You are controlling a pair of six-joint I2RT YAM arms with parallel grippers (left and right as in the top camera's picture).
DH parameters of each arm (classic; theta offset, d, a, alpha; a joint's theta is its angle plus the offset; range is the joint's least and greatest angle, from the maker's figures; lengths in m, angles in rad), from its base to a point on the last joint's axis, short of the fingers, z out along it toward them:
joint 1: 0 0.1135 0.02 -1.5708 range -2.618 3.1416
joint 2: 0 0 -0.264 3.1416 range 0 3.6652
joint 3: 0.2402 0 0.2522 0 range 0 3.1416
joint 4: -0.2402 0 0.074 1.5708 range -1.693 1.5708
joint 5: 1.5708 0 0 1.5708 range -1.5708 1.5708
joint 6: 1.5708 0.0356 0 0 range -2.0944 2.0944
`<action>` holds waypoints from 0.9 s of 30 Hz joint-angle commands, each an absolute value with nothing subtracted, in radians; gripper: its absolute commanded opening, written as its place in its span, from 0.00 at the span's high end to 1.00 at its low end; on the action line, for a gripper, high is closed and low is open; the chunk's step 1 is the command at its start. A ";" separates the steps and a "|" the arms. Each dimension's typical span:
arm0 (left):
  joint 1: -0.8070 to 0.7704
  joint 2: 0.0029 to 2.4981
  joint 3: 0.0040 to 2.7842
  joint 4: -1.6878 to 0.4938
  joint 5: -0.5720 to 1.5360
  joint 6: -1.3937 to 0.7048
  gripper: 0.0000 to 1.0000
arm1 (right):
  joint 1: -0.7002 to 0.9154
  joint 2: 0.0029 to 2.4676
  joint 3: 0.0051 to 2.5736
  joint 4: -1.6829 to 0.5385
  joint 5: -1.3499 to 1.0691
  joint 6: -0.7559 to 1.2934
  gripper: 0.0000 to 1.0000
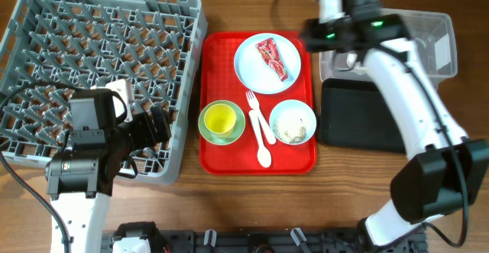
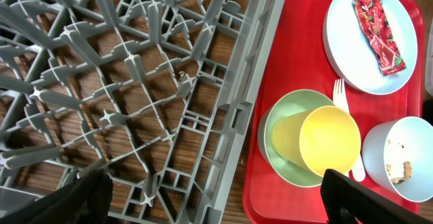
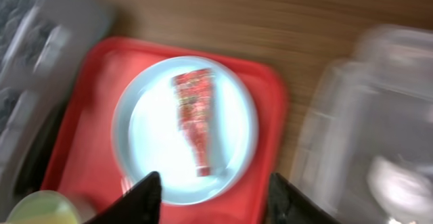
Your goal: Sort waste into correct bins and load items into the dishwasher rack
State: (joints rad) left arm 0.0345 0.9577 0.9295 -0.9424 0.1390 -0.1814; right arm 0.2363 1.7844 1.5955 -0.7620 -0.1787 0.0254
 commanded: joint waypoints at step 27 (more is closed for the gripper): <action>0.030 0.959 0.949 -0.941 0.137 -0.191 0.00 | 0.386 2.164 1.592 -0.699 0.002 0.086 0.51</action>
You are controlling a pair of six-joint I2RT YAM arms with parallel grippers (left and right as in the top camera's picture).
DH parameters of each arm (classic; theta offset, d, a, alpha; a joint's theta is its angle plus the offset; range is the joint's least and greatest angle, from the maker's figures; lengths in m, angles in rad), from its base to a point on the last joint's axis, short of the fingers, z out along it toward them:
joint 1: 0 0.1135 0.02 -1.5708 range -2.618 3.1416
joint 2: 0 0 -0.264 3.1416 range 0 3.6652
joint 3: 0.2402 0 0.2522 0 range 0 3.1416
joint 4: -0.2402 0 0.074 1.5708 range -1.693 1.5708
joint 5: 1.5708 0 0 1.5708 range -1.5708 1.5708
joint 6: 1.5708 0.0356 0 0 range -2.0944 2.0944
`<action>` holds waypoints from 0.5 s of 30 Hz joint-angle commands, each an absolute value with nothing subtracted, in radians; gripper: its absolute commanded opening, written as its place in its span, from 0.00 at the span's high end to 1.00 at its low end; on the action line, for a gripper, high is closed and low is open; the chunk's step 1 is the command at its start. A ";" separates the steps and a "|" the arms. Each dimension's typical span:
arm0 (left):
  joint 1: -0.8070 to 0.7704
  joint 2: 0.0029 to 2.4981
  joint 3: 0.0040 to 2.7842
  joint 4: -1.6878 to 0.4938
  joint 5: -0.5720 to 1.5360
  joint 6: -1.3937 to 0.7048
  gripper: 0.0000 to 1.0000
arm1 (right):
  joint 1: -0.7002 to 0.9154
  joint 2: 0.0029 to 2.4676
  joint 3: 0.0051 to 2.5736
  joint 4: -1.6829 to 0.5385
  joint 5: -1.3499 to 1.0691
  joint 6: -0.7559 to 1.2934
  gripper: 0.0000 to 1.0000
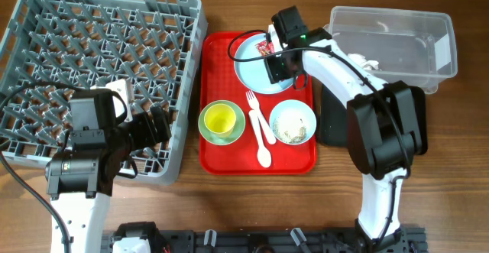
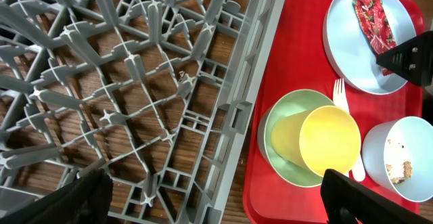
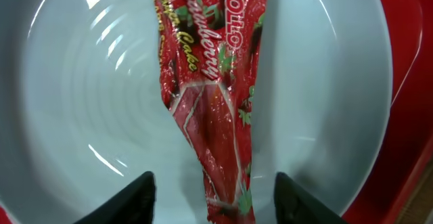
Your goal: Sort waste into correct bins and load items into the dishwasher rack
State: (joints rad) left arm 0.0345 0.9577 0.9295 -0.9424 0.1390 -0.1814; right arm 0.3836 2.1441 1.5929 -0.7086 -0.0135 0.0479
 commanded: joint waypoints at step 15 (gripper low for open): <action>0.030 0.959 0.949 -0.941 0.137 -0.191 0.00 | 0.386 2.170 1.549 -0.693 0.001 0.105 0.58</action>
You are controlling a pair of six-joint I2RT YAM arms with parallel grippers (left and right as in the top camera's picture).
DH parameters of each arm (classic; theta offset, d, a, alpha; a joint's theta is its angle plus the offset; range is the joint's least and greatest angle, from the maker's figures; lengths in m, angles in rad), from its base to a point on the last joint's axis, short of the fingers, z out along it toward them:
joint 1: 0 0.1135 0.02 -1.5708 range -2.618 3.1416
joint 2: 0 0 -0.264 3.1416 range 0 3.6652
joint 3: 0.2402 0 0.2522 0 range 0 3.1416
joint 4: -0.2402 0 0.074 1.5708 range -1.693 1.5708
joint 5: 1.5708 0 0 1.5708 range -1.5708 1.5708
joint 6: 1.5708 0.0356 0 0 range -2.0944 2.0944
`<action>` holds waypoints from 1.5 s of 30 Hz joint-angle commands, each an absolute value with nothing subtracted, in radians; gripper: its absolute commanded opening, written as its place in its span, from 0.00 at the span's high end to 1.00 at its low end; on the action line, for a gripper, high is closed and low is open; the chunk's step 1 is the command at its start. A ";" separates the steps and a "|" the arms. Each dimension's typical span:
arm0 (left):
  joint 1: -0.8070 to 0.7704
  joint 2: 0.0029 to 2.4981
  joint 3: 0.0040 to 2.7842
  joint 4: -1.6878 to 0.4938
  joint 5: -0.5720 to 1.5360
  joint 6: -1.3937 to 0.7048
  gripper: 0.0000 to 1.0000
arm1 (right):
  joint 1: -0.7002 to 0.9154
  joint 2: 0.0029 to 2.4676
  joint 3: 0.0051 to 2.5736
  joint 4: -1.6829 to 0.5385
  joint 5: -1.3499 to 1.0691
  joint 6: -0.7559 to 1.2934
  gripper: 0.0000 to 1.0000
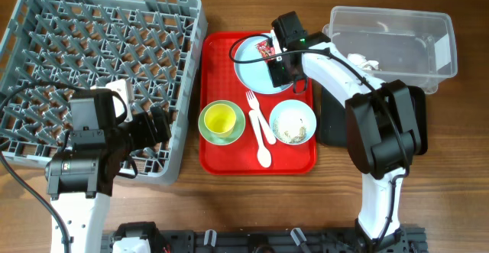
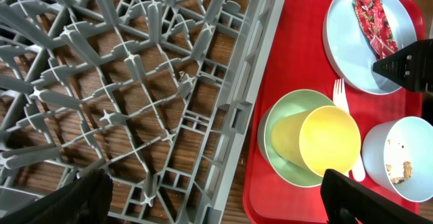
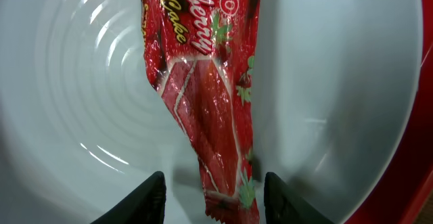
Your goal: Sort waste into correct bins and load items into the dishwasher rack
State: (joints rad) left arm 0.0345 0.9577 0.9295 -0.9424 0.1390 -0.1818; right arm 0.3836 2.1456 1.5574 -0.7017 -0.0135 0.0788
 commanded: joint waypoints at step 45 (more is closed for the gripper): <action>0.030 0.959 0.949 -0.940 0.137 -0.191 0.00 | -0.020 1.790 1.549 -0.810 0.105 0.943 0.46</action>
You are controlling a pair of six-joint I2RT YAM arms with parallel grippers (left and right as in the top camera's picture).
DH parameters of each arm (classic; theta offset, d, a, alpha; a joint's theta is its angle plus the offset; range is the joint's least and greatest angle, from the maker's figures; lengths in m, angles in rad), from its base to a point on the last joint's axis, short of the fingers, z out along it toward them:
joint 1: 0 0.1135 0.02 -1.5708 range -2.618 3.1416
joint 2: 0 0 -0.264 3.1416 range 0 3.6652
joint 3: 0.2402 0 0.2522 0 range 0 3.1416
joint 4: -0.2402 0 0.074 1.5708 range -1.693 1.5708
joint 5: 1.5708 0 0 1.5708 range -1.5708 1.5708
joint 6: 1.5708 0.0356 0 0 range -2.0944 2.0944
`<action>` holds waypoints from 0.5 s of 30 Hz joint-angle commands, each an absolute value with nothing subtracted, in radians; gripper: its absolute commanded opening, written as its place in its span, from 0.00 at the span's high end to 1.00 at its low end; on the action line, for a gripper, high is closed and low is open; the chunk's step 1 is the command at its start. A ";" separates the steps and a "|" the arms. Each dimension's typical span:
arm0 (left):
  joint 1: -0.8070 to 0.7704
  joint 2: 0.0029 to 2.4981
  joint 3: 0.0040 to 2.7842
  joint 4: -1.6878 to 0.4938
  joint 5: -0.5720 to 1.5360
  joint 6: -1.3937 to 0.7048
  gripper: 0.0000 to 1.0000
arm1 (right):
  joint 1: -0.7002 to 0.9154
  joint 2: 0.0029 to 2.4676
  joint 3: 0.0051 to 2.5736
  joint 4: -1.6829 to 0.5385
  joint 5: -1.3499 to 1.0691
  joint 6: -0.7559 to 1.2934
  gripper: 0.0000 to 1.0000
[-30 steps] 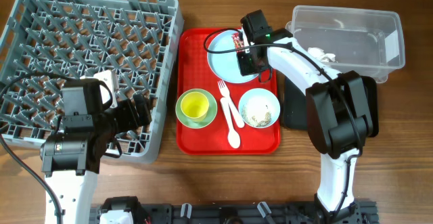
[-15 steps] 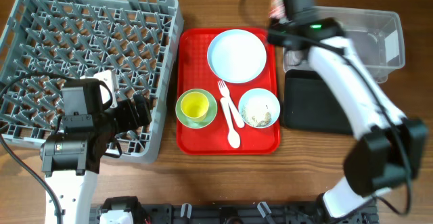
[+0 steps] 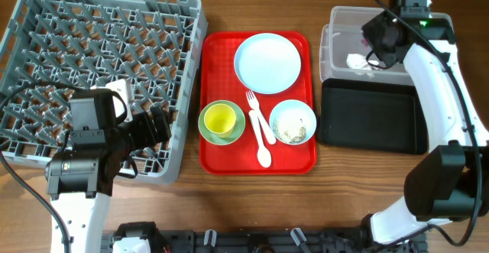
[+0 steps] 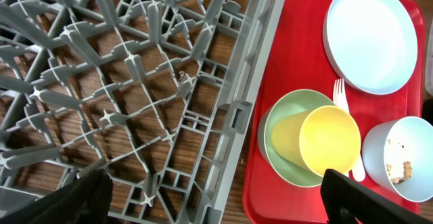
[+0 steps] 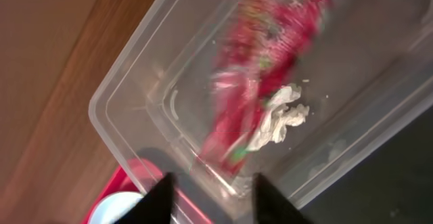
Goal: Sort waste into correct bins and load items into the dishwasher rack
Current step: 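Carry the wrapper to the clear bin and release it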
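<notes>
The red snack wrapper (image 5: 264,68) shows blurred inside the clear plastic bin (image 3: 412,20), beside a crumpled white tissue (image 5: 281,119). My right gripper (image 5: 213,183) hovers over the bin's left end, open, with nothing between its fingers. On the red tray (image 3: 218,54) the white plate (image 3: 267,62) is bare. A yellow cup (image 3: 220,118) stands on a green saucer, and a white bowl (image 3: 293,121) holds food scraps. A white fork (image 3: 254,108) and spoon (image 3: 261,142) lie between them. My left gripper (image 4: 220,190) is open over the grey dish rack's (image 3: 99,62) front right corner.
A black bin (image 3: 372,115) sits right of the tray, below the clear bin. The dish rack fills the table's left side and holds nothing. Bare wooden table runs along the front edge.
The wrapper has left the plate and is now in the clear bin. My right gripper has gone from the plate to above the bin's left end, open. The left arm has not moved.
My right gripper was high between the clear bin and the plate, with the wrapper lying on the plate. Then it was down at the plate, its fingers either side of the wrapper. Now the plate is bare and the wrapper is in the clear bin.
</notes>
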State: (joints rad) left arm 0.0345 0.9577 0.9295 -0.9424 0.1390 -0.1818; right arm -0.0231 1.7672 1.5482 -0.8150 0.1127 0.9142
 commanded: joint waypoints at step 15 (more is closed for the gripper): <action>0.030 0.959 0.949 -0.940 0.137 -0.191 0.00 | -0.020 1.663 1.550 -0.929 -0.181 0.399 0.06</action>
State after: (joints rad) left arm 0.0345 0.9577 0.9295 -0.9424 0.1390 -0.1818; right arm -0.0227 1.7603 1.5478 -0.8852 -0.0940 0.5793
